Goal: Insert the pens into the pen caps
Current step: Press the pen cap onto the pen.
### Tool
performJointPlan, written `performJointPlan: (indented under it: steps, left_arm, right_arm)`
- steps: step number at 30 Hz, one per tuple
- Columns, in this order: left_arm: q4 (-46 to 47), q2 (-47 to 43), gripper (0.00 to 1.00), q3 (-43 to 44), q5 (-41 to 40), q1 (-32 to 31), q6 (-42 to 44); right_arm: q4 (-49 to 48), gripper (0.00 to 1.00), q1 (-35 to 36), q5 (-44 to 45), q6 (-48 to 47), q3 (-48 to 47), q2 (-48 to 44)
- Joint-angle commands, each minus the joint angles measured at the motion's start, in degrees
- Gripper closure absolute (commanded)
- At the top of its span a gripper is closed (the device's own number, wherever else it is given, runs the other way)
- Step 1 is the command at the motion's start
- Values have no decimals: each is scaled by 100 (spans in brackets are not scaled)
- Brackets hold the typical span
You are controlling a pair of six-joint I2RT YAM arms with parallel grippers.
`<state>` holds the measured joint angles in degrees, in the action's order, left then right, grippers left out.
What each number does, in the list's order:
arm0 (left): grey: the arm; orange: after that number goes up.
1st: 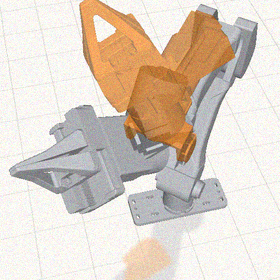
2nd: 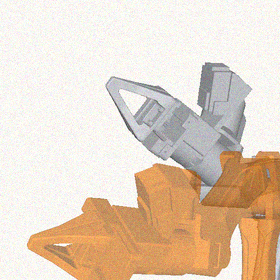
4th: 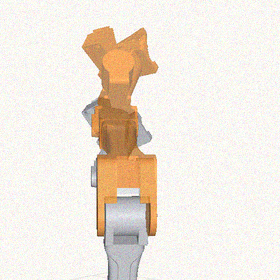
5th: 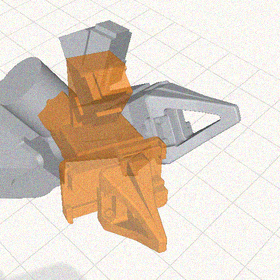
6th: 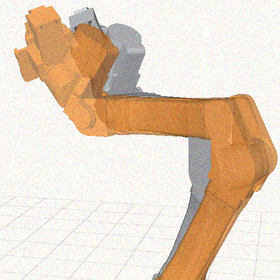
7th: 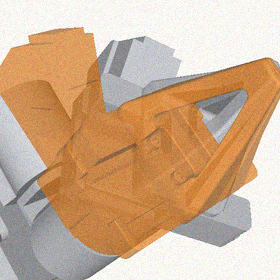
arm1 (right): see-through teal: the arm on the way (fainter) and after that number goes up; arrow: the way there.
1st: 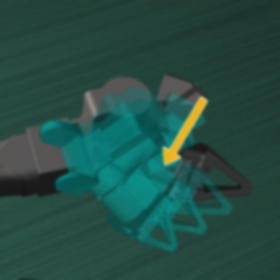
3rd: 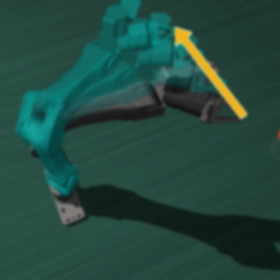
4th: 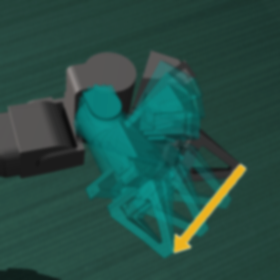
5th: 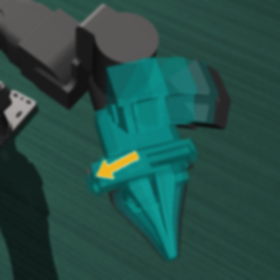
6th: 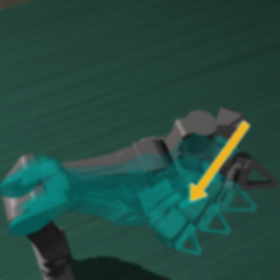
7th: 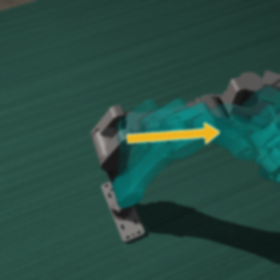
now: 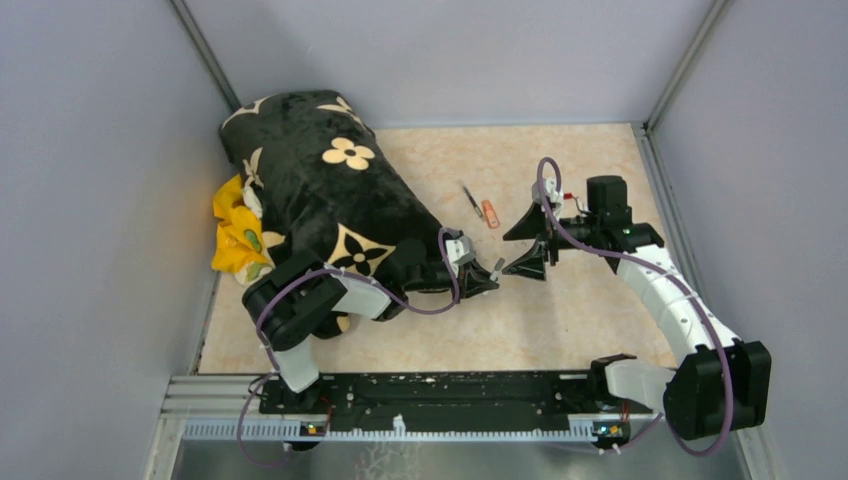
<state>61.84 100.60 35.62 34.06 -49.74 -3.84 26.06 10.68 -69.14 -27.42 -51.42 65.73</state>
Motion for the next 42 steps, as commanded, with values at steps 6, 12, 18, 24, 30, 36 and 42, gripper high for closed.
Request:
performJointPlan:
  steps: [6,12,18,24,30,36,42]
  left_arm:
    - [500,-200,100,-126,481,8,-111]
    - [505,-247,100,-161,537,8,-55]
    - [513,-217,100,-143,570,8,-94]
    - [607,-174,100,-152,610,8,-129]
    - [641,-150,100,-151,618,8,-127]
    - [657,-128,100,-151,637,8,-149]
    - [662,-98,100,-136,654,8,-164]
  right_arm:
    - [915,21,-19,-695,-2276,41,157]
    - [1060,27,188,-669,-2479,49,246]
    - [1123,39,464,-529,-2471,-23,380]
    - [1138,46,481,-521,-2445,-46,408]
    - [1088,52,497,-563,-2358,-35,414]
    - [1026,55,501,-638,-2232,-44,391]
    - [913,56,504,-699,-2066,-19,379]
